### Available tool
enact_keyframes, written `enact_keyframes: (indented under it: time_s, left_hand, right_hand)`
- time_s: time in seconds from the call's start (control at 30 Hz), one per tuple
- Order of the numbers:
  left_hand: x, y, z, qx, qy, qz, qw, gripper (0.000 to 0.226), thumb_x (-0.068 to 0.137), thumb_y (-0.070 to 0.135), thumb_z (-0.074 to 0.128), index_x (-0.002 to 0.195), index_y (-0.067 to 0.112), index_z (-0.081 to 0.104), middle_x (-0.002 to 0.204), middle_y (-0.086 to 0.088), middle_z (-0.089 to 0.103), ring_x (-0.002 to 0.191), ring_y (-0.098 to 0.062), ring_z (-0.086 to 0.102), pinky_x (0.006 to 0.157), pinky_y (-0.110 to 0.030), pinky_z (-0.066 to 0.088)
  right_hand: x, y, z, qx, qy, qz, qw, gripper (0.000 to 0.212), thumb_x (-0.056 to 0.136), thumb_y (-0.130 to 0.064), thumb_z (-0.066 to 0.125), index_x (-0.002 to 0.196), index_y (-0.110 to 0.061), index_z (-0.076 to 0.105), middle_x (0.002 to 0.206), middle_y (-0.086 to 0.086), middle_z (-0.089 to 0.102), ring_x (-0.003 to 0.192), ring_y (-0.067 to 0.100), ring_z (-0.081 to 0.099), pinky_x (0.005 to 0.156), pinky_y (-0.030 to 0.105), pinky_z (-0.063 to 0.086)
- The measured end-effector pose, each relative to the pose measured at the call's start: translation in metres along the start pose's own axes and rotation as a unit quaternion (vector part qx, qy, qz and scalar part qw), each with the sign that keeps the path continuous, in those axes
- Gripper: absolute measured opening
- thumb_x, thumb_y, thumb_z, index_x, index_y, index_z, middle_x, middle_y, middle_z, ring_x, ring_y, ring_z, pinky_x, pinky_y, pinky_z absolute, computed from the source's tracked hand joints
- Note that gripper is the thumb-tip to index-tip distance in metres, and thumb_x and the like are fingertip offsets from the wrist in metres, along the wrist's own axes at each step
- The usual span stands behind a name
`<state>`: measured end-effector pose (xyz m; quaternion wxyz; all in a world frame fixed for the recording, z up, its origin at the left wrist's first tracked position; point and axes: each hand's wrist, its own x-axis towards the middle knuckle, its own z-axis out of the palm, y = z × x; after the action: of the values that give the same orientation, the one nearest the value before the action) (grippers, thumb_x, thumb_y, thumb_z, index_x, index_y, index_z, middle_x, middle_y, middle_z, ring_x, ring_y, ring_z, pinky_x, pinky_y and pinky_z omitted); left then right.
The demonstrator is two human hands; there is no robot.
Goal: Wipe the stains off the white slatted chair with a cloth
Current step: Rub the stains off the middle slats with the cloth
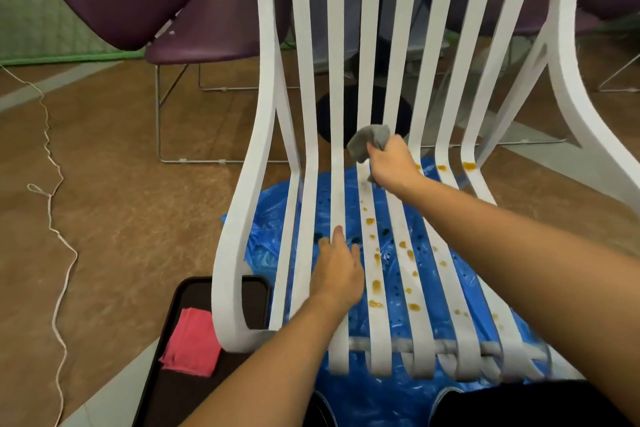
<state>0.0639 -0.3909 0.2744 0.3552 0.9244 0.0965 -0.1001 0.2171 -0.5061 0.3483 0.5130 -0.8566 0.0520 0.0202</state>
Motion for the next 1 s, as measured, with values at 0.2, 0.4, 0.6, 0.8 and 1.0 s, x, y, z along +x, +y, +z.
enact_keyframes:
  time_s: [0.2, 0.4, 0.6, 0.8, 1.0]
  left_hand:
    - [0.005, -0.009, 0.015, -0.021, 0.024, -0.029, 0.999, 0.052, 0.110, 0.025, 0.030, 0.159, 0.034, 0.014, 0.138, -0.009, 0.048, 0.077, -0.013, 0.055, 0.072, -0.036, 0.052]
    - [0.009, -0.008, 0.017, -0.019, 0.028, -0.028, 0.999, 0.049, 0.111, 0.030, 0.025, 0.158, 0.036, 0.014, 0.138, -0.005, 0.048, 0.077, -0.009, 0.049, 0.072, -0.030, 0.042]
    - [0.007, -0.010, 0.016, -0.036, 0.036, -0.024, 0.998, 0.049, 0.111, 0.032, 0.025, 0.159, 0.035, 0.016, 0.128, -0.003, 0.051, 0.082, -0.011, 0.054, 0.074, -0.032, 0.048]
    - [0.006, -0.006, 0.015, -0.042, 0.040, -0.033, 0.998, 0.047, 0.111, 0.032, 0.024, 0.157, 0.038, 0.018, 0.125, -0.003, 0.051, 0.091, -0.015, 0.057, 0.087, -0.042, 0.053]
    - [0.005, -0.005, 0.017, -0.041, 0.045, -0.034, 0.998, 0.047, 0.111, 0.032, 0.024, 0.157, 0.038, 0.017, 0.125, -0.003, 0.051, 0.086, -0.010, 0.055, 0.082, -0.037, 0.053]
  right_hand:
    - [0.054, 0.028, 0.031, -0.266, -0.048, -0.147, 0.951, 0.072, 0.085, 0.012, 0.055, 0.149, -0.016, 0.040, 0.155, 0.004, 0.035, 0.141, 0.023, 0.034, 0.115, 0.038, 0.033]
    - [0.061, 0.064, 0.069, -0.392, -0.091, -0.136, 0.905, 0.070, 0.081, 0.007, 0.060, 0.144, -0.011, 0.040, 0.145, 0.009, 0.037, 0.140, 0.028, 0.030, 0.116, 0.040, 0.024]
    - [0.049, 0.079, 0.077, -0.336, -0.094, -0.101, 0.932, 0.069, 0.093, -0.006, 0.050, 0.156, -0.012, 0.022, 0.162, 0.006, 0.022, 0.151, 0.022, 0.011, 0.123, 0.044, 0.009]
    - [0.028, 0.088, 0.079, -0.350, -0.094, -0.105, 0.926, 0.066, 0.101, -0.027, 0.042, 0.158, -0.010, 0.013, 0.164, 0.007, 0.014, 0.152, 0.024, 0.006, 0.124, 0.042, 0.006]
    - [0.027, 0.087, 0.074, -0.332, -0.118, -0.102, 0.930, 0.063, 0.104, -0.033, 0.037, 0.158, -0.012, 0.013, 0.165, 0.005, 0.012, 0.152, 0.024, 0.002, 0.124, 0.046, 0.007]
